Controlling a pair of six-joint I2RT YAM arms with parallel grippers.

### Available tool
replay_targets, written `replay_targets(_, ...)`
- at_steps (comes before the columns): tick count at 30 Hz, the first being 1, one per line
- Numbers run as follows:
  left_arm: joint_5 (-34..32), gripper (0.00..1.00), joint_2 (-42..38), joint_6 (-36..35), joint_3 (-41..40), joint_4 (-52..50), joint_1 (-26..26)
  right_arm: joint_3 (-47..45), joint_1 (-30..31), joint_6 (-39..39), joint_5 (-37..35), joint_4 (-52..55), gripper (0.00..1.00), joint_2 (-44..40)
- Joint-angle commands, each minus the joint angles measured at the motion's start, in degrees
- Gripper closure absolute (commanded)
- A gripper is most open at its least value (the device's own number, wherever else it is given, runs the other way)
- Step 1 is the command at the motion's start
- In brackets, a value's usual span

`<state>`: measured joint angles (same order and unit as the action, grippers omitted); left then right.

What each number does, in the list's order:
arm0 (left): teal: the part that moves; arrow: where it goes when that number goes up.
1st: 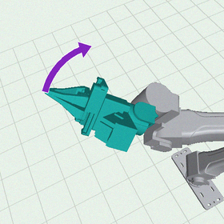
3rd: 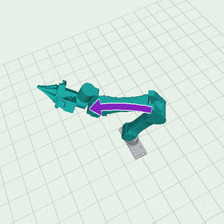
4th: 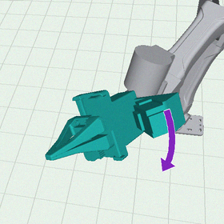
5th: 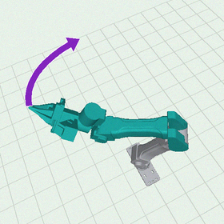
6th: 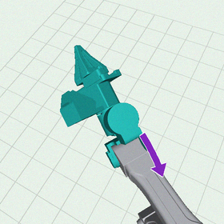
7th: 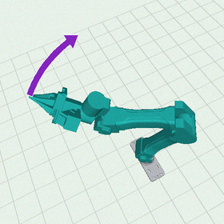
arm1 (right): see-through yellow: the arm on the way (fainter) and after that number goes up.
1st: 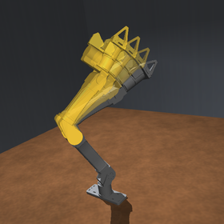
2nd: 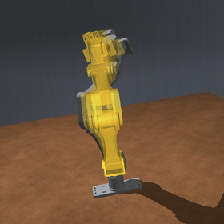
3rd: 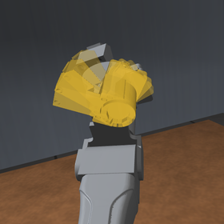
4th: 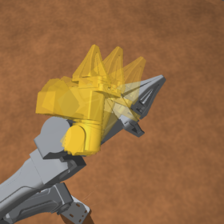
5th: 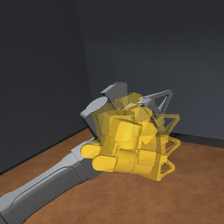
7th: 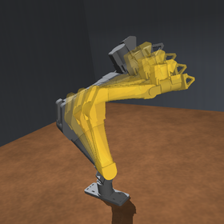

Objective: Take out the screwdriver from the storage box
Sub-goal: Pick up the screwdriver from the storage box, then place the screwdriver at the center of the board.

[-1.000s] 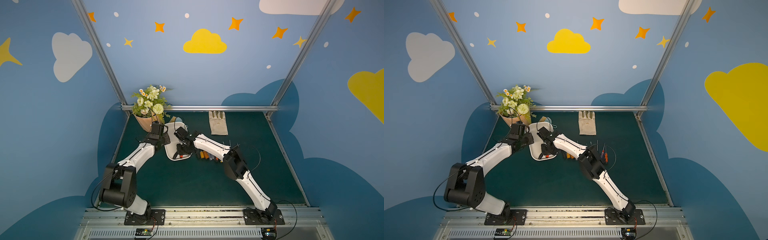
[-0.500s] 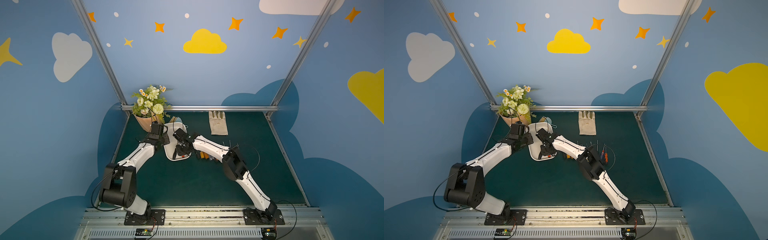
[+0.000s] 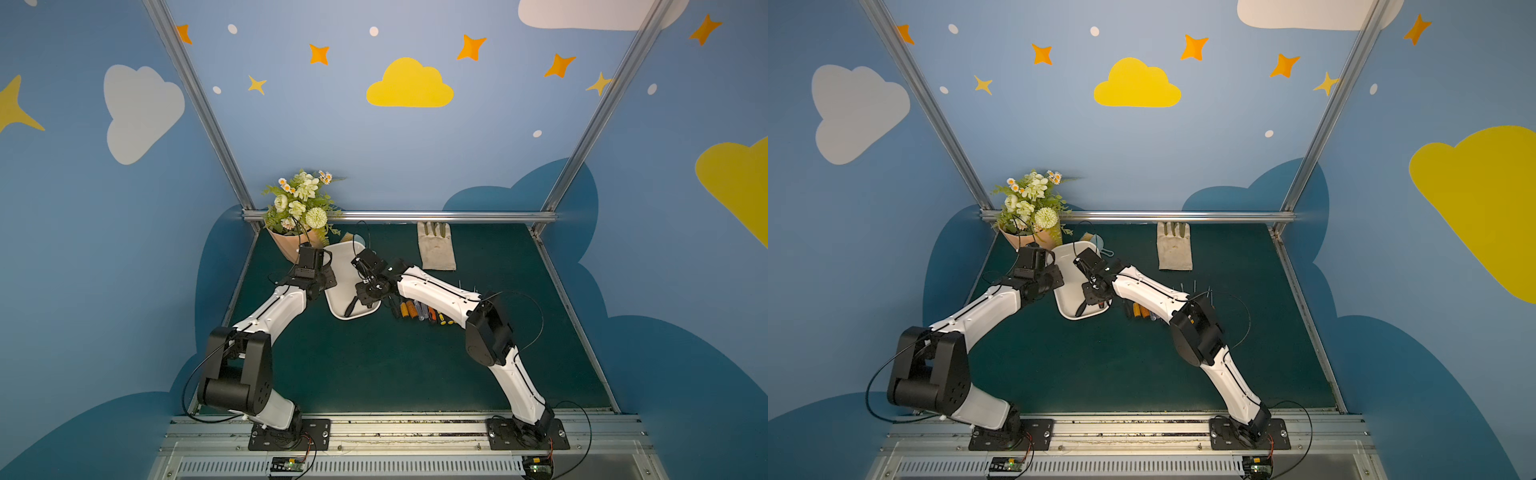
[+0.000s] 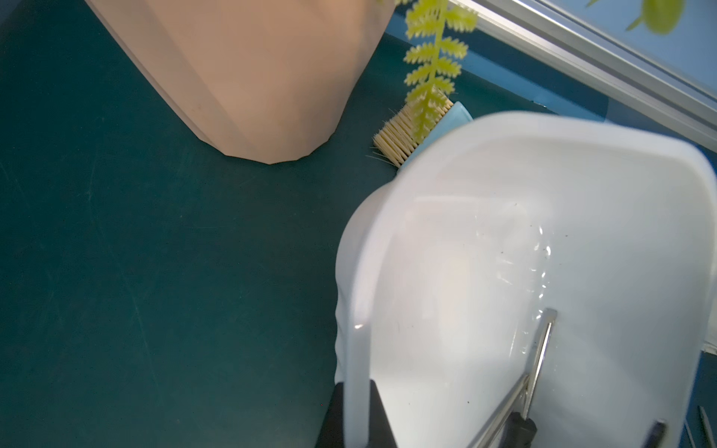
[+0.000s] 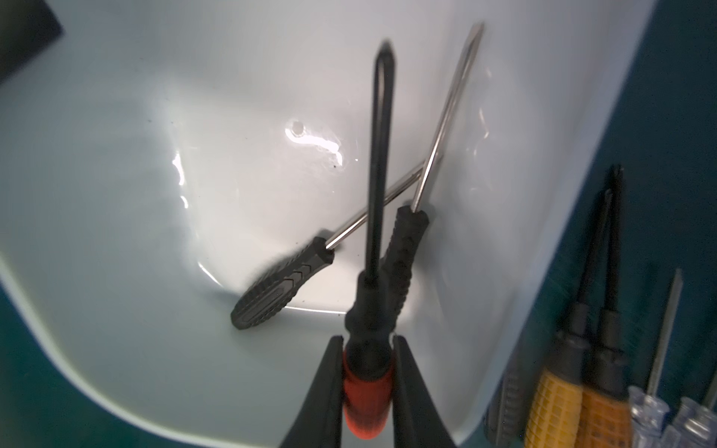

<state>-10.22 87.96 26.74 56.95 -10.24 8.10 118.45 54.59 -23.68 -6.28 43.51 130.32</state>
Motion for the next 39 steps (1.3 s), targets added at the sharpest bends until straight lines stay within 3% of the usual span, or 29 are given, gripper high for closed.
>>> replay_targets(1, 0.6, 0.98, -1.0, 1.0, 0.8, 1.4, -0.2, 0.5, 0.3, 1.1, 0.8, -0.4, 1.00, -1.9)
replay_targets(13, -1.1, 0.98, -1.4, 0.6, 1.0, 0.5, -0.6, 0.6, -0.9, 0.7, 4.1, -0.1, 1.00, -5.5)
replay_targets(25, -0.9, 0.98, -2.7, 0.7, 1.1, 0.6, -4.9, -8.1, -4.5, -0.8, 1.5, 0.5, 1.00, -10.0)
replay_targets(30, -1.2, 0.98, -3.4, 1.0, 0.9, 0.6, -6.5, -6.7, -5.8, 1.9, 5.6, 4.8, 1.00, -6.4)
replay_targets(36, -0.7, 0.98, -3.4, 1.2, 0.9, 0.6, -7.1, 3.5, -6.6, 4.5, 13.1, 15.8, 1.00, 3.1)
replay_targets(39, -0.4, 0.98, -3.2, 1.4, 0.8, 0.6, -7.1, 6.2, -6.2, 4.5, 13.6, 18.2, 1.00, 6.4)
